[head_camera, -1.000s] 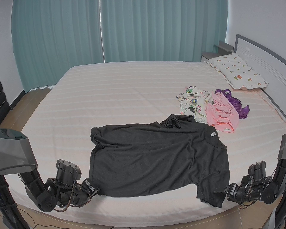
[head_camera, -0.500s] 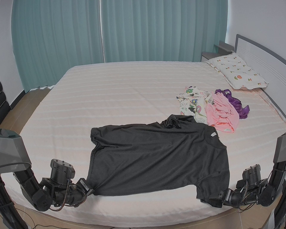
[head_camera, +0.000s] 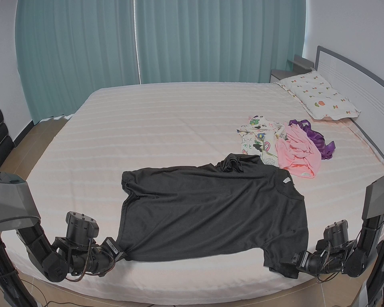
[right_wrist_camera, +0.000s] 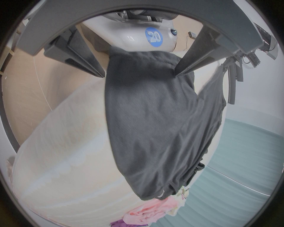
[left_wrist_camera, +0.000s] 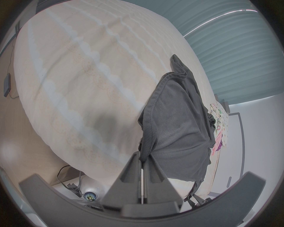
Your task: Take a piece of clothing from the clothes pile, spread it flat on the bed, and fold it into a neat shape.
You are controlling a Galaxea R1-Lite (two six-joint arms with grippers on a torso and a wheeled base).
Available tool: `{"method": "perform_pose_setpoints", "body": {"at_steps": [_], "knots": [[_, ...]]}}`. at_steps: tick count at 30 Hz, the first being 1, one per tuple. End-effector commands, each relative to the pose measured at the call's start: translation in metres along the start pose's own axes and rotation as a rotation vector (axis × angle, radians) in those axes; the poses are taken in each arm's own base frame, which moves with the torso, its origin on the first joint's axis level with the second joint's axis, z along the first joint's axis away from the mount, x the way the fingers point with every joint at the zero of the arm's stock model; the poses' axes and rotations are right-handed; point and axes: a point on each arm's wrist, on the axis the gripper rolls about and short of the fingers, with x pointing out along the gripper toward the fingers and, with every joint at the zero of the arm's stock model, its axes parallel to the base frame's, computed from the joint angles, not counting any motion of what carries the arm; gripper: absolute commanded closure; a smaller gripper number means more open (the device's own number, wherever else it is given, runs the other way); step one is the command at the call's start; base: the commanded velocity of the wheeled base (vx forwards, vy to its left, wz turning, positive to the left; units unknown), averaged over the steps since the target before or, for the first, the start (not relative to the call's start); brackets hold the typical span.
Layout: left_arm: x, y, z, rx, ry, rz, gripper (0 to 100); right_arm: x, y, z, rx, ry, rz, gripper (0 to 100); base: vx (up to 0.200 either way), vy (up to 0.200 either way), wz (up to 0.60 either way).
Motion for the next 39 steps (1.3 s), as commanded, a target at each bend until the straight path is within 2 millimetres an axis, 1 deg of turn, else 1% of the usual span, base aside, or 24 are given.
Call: {"method": "perform_pose_setpoints", "body": {"at_steps": [1, 2, 3, 6, 11, 14, 19, 20, 22, 24, 26, 30, 35, 36, 39], "knots": [[0.000, 0.000, 0.000, 0.000, 0.002, -0.002, 100, 0.006, -0.005, -0.004, 0.008, 0.020, -0.017, 0, 0.000, 0.000, 0.00], [0.000, 0.000, 0.000, 0.000, 0.002, 0.000, 100, 0.008, -0.005, -0.003, 0.008, 0.016, -0.008, 0, 0.000, 0.000, 0.00], [0.000, 0.000, 0.000, 0.000, 0.002, -0.002, 100, 0.009, -0.005, -0.003, 0.013, 0.010, -0.003, 100, 0.000, 0.000, 0.00], [0.000, 0.000, 0.000, 0.000, 0.004, -0.001, 100, 0.013, -0.006, -0.003, 0.012, 0.006, -0.011, 100, 0.000, 0.000, 0.00], [0.000, 0.000, 0.000, -0.001, 0.003, 0.001, 100, 0.010, -0.007, -0.001, 0.015, -0.004, -0.018, 100, 0.000, 0.000, 0.00], [-0.002, 0.000, 0.000, 0.003, 0.001, -0.003, 100, 0.003, -0.008, 0.004, 0.026, -0.040, -0.023, 100, 0.000, 0.000, 0.00], [-0.009, 0.001, 0.002, 0.015, -0.010, -0.004, 100, -0.013, -0.009, 0.001, -0.034, -0.010, -0.056, 100, 0.000, 0.000, 0.00], [-0.009, 0.001, 0.002, 0.015, -0.010, -0.004, 100, -0.013, -0.009, 0.001, -0.034, -0.010, -0.056, 100, 0.000, 0.000, 0.00], [-0.019, 0.002, 0.000, 0.068, 0.008, 0.028, 100, -0.022, -0.012, 0.005, -0.056, -0.038, -0.059, 100, 0.000, 0.000, 0.00], [-0.027, 0.003, -0.001, 0.106, 0.025, 0.058, 100, -0.026, -0.013, 0.004, -0.061, -0.031, -0.068, 100, 0.000, 0.000, 0.00], [-0.032, 0.004, -0.003, 0.133, 0.048, 0.094, 100, -0.027, -0.016, 0.001, -0.085, 0.005, -0.093, 100, 0.000, 0.000, 0.00], [-0.031, 0.006, -0.003, 0.147, 0.073, 0.132, 100, -0.030, -0.019, 0.001, -0.124, 0.014, -0.102, 100, 0.000, 0.000, 0.00], [-0.028, 0.007, -0.005, 0.149, 0.087, 0.142, 100, -0.025, -0.022, -0.001, -0.120, 0.046, -0.114, 100, 0.000, 0.000, 0.00], [-0.028, 0.007, -0.005, 0.148, 0.092, 0.143, 100, -0.023, -0.023, -0.002, -0.118, 0.059, -0.120, 0, 0.000, 0.000, 0.00], [-0.028, 0.009, -0.006, 0.151, 0.100, 0.156, 100, -0.024, -0.022, -0.002, -0.121, 0.056, -0.119, 0, 0.000, 0.000, 0.00]]}}
